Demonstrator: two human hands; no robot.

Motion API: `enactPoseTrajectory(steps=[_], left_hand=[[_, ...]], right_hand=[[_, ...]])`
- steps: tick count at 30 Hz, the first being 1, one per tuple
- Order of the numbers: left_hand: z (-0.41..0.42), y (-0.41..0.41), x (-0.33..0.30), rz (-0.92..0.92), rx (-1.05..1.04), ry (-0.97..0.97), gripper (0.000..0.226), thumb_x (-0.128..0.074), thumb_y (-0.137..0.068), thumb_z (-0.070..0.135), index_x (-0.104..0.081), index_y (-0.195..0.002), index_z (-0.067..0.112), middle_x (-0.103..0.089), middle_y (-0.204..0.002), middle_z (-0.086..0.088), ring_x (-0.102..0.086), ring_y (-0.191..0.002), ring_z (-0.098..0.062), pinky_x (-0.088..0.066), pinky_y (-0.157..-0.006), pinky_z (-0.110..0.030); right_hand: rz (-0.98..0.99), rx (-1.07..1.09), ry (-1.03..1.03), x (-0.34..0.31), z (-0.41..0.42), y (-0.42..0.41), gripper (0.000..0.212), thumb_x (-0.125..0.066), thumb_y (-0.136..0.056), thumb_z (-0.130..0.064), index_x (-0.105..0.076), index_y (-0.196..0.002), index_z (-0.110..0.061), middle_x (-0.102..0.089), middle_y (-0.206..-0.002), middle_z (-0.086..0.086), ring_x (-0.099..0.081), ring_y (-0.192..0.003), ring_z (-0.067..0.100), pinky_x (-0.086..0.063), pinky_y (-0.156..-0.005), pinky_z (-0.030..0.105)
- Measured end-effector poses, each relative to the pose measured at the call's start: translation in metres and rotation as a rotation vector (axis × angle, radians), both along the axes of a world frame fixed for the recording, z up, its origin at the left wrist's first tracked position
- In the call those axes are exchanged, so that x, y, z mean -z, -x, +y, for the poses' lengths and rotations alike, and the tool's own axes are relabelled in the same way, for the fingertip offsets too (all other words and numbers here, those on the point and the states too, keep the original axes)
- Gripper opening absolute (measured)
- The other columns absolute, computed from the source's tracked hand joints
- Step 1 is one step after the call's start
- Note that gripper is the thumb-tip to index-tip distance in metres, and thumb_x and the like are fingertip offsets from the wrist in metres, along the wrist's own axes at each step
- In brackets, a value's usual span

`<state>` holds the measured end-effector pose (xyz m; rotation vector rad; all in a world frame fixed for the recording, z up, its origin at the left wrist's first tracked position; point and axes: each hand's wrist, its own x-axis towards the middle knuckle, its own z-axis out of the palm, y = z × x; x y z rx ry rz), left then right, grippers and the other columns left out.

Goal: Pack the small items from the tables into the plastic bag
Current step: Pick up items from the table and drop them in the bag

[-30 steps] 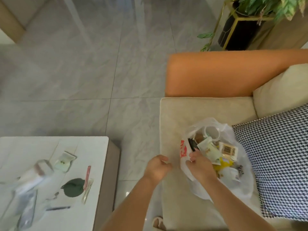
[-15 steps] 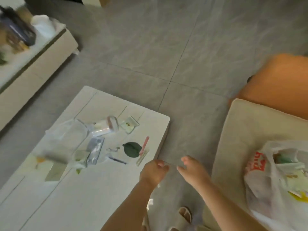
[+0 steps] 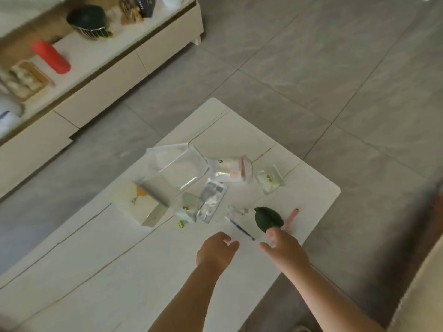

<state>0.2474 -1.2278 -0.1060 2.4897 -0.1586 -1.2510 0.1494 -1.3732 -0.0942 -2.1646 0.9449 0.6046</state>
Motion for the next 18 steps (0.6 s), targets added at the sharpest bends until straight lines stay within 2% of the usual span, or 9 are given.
enactPoseTrajectory(steps=[4, 8, 13, 18], left_hand=[[0.026, -0.035, 0.022, -0.003, -0.085, -0.012, 0.040, -0.053, -0.085, 0.050, -0.057, -0.119, 0.029, -0.063, -0.120, 0.007, -0.059, -0.110, -0.014, -0.047, -0.096, -0.029], [0.045, -0.062, 0.043, -0.032, -0.162, -0.009, 0.041, -0.055, -0.086, 0.050, -0.057, -0.121, 0.028, -0.061, -0.123, 0.006, -0.057, -0.111, -0.015, -0.047, -0.094, -0.028], [0.055, -0.093, 0.075, -0.115, -0.236, 0.001, 0.045, -0.059, -0.086, 0.046, -0.054, -0.126, 0.026, -0.057, -0.128, 0.001, -0.055, -0.116, -0.018, -0.047, -0.095, -0.032], [0.051, -0.120, 0.114, -0.219, -0.219, 0.025, 0.044, -0.058, -0.088, 0.034, -0.050, -0.130, 0.024, -0.050, -0.135, 0.001, -0.049, -0.121, -0.022, -0.046, -0.099, -0.039]], right_hand=[[-0.019, -0.074, -0.012, 0.018, 0.021, -0.046, 0.039, -0.050, -0.092, -0.039, -0.048, -0.125, -0.017, -0.059, -0.121, 0.001, -0.057, -0.110, 0.015, -0.049, -0.087, 0.027], [-0.018, -0.143, -0.004, 0.039, 0.034, -0.083, 0.037, -0.051, -0.091, -0.039, -0.050, -0.120, -0.017, -0.061, -0.113, 0.000, -0.058, -0.101, 0.014, -0.046, -0.078, 0.022], [0.001, -0.217, 0.002, 0.073, 0.035, -0.126, 0.041, -0.052, -0.090, -0.038, -0.048, -0.124, -0.016, -0.058, -0.122, 0.002, -0.054, -0.113, 0.021, -0.048, -0.090, 0.033], [0.034, -0.345, 0.081, 0.113, 0.036, -0.161, 0.051, -0.055, -0.085, -0.037, -0.043, -0.131, -0.018, -0.052, -0.128, 0.005, -0.045, -0.119, 0.024, -0.046, -0.089, 0.035]])
